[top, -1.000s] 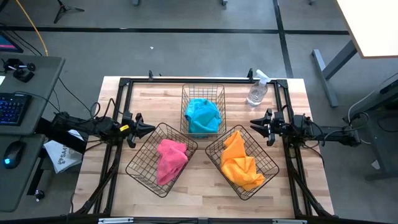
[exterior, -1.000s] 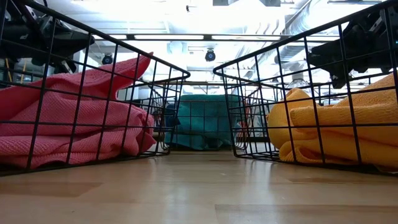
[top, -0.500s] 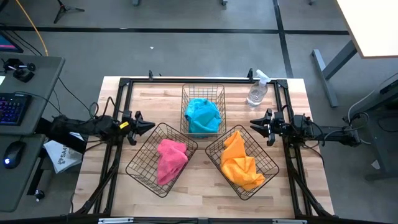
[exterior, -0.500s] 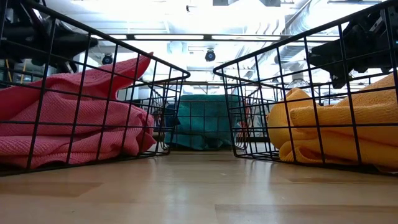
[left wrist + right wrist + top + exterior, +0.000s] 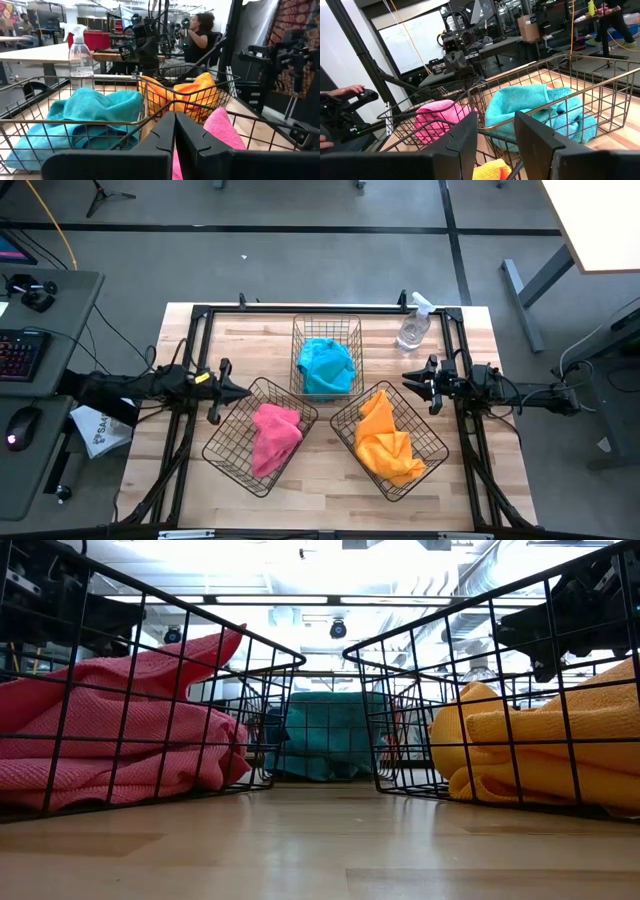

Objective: Sort microfiber towel by color & place in baskets
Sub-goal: Return to Home Position

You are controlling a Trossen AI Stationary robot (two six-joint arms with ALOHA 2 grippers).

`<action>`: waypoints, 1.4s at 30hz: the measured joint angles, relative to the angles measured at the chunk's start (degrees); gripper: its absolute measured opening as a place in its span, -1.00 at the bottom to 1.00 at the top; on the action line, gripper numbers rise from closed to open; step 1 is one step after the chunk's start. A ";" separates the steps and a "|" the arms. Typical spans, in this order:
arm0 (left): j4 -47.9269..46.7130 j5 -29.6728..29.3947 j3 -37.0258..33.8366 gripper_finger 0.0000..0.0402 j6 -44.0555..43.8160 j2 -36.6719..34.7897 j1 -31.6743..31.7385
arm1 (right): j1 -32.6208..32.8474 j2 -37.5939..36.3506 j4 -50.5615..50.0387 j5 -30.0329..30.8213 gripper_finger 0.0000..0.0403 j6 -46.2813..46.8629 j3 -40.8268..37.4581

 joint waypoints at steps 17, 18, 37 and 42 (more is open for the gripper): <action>0.05 0.11 0.00 -1.00 -11.12 0.42 0.48 | -0.02 0.02 0.00 0.01 -0.39 0.00 0.00; 0.04 0.11 0.00 -1.00 -11.12 0.42 0.48 | -0.01 0.02 0.00 0.01 -0.39 -0.01 0.00; 0.07 0.11 0.00 -1.00 -11.12 0.42 0.48 | -0.02 0.02 0.00 0.01 -0.39 0.00 0.00; 0.08 0.11 0.00 -1.00 -11.12 0.42 0.48 | 0.00 0.02 0.00 0.01 -0.39 0.00 0.00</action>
